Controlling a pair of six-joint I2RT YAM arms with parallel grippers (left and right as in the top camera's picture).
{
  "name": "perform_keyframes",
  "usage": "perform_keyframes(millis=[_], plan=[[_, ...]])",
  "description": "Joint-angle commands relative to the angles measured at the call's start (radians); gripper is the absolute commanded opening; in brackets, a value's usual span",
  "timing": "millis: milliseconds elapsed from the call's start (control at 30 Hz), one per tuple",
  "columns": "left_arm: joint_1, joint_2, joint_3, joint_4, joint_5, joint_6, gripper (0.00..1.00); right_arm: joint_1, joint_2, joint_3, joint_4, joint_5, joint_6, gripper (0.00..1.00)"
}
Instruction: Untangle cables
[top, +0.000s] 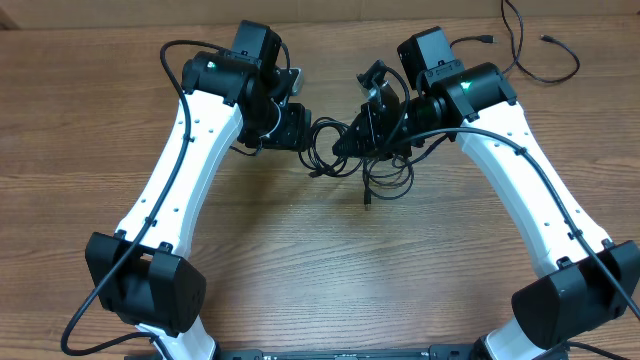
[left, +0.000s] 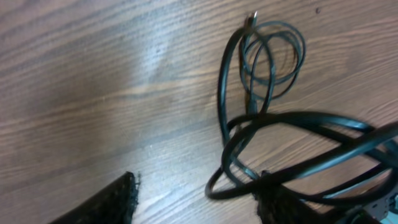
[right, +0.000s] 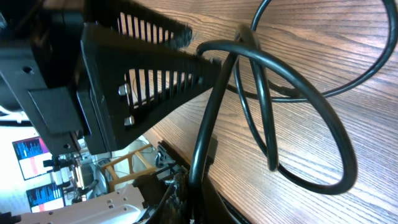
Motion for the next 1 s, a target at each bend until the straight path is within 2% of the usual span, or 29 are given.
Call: perform_keyframes(millis=[0, 100, 200, 300, 500, 600, 667, 733, 800, 967], plan=[[0.007, 0.008, -0.004, 0.025, 0.011, 0.056, 0.66, -0.001, -0.010, 0.014, 0.004, -0.015, -0.011, 0.04], [0.006, 0.008, -0.004, 0.032, 0.012, 0.082, 0.63, -0.001, -0.010, 0.014, 0.004, -0.015, -0.011, 0.04], [0.006, 0.009, -0.004, 0.034, 0.011, 0.082, 0.53, -0.001, -0.010, 0.014, 0.004, -0.015, -0.011, 0.04], [0.006, 0.009, -0.004, 0.053, 0.011, 0.082, 0.39, -0.001, -0.010, 0.014, 0.004, -0.023, -0.011, 0.04], [0.006, 0.009, -0.004, 0.093, 0.013, 0.082, 0.42, -0.001, -0.010, 0.014, 0.004, -0.046, -0.011, 0.04], [0.006, 0.009, -0.004, 0.101, 0.021, 0.082, 0.36, -0.001, -0.010, 0.014, 0.005, -0.058, -0.011, 0.04], [0.006, 0.009, -0.004, 0.111, 0.032, 0.082, 0.41, -0.001, -0.010, 0.014, 0.005, -0.077, -0.011, 0.04], [0.006, 0.009, -0.004, 0.126, 0.038, 0.082, 0.58, -0.001, -0.010, 0.014, 0.005, -0.104, -0.010, 0.04], [0.006, 0.009, -0.004, 0.139, 0.037, 0.082, 0.68, -0.001, -0.010, 0.014, 0.004, -0.132, -0.010, 0.04], [0.006, 0.009, -0.004, 0.151, 0.038, 0.082, 0.83, -0.003, -0.010, 0.014, 0.003, -0.174, -0.007, 0.04]])
